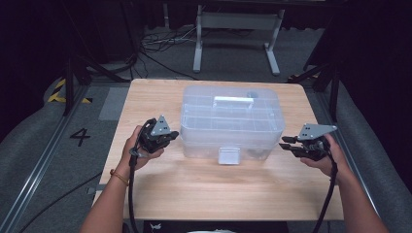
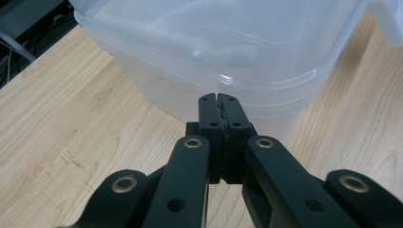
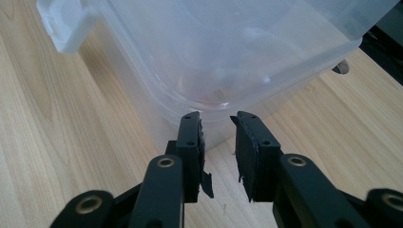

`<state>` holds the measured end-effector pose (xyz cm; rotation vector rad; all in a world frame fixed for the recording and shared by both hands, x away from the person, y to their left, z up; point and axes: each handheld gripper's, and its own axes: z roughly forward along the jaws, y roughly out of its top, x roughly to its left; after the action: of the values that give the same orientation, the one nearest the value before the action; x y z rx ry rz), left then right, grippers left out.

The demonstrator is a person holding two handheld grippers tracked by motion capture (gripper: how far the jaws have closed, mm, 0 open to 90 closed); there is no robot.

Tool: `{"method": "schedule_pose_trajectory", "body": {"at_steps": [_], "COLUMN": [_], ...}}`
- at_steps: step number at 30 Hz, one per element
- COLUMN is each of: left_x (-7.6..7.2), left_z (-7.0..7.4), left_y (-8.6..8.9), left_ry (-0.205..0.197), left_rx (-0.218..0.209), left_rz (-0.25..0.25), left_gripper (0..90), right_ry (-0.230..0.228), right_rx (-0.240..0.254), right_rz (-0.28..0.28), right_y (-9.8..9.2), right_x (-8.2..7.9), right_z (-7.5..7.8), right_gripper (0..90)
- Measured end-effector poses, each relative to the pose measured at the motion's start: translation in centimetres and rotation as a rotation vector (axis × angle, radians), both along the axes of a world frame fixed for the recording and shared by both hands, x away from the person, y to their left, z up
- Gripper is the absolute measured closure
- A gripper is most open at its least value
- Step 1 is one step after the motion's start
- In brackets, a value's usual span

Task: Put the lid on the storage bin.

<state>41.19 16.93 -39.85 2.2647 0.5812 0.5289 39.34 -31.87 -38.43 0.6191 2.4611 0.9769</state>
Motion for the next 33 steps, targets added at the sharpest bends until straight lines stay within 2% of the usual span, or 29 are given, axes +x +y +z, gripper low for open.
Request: {"method": "schedule_pose_trajectory", "body": {"at_steps": [8, 11, 16, 18, 19, 20, 23, 24, 25, 27, 29, 32, 33], "left_x": [-0.3, -0.6, -1.1, -1.3, -1.3, -1.4, -1.7, -1.7, -1.8, -2.0, -2.2, -2.6, -2.7], "left_z": [0.6, 0.8, 1.1, 1.2, 1.2, 1.1, 0.9, 0.8, 0.6, 0.3, 0.0, -0.6, -0.7], "left_y": [-0.3, -0.4, 0.0, 0.1, 0.2, 0.2, 0.3, 0.4, 0.4, 0.5, 0.6, 0.8, 0.9], "left_ry": [-0.016, -0.015, -0.018, -0.018, -0.016, -0.009, -0.005, -0.003, 0.002, 0.014, 0.024, 0.032, 0.033], "left_rx": [0.057, 0.098, 0.108, 0.122, 0.125, 0.125, 0.158, 0.167, 0.177, 0.195, 0.194, 0.207, 0.206], "left_rz": [0.000, -0.010, -0.005, 0.004, 0.007, 0.005, 0.031, 0.038, 0.045, 0.044, 0.046, 0.061, 0.060], "left_gripper": [83.8, 81.0, 76.6, 71.6, 66.3, 66.3, 59.7, 53.7, 51.5, 45.3, 39.1, 30.0, 29.6], "right_ry": [0.000, 0.003, -0.001, -0.003, -0.008, -0.008, -0.006, -0.007, -0.008, -0.006, -0.014, -0.017, -0.017], "right_rx": [-0.041, -0.062, -0.078, -0.089, -0.096, -0.098, -0.108, -0.118, -0.125, -0.121, -0.124, -0.118, -0.113], "right_rz": [0.001, 0.001, -0.004, -0.002, -0.003, -0.005, -0.008, -0.014, -0.015, -0.020, -0.024, -0.053, -0.063], "right_y": [0.2, 0.2, 0.4, 0.5, 0.7, 0.8, 1.1, 1.2, 1.2, 1.2, 1.0, 0.5, 0.4], "right_x": [-0.1, -0.1, 0.0, 0.1, 0.1, 0.1, 0.2, 0.1, 0.1, 0.0, -0.1, -0.3, -0.3], "right_z": [0.0, 0.2, 0.4, 0.5, 0.5, 0.4, 0.2, 0.0, 0.0, -0.1, -0.2, -0.4, -0.4], "right_gripper": [65.2, 59.8, 52.9, 50.1, 48.5, 47.6, 42.7, 41.5, 40.0, 38.0, 36.4, 31.6, 30.7]}}
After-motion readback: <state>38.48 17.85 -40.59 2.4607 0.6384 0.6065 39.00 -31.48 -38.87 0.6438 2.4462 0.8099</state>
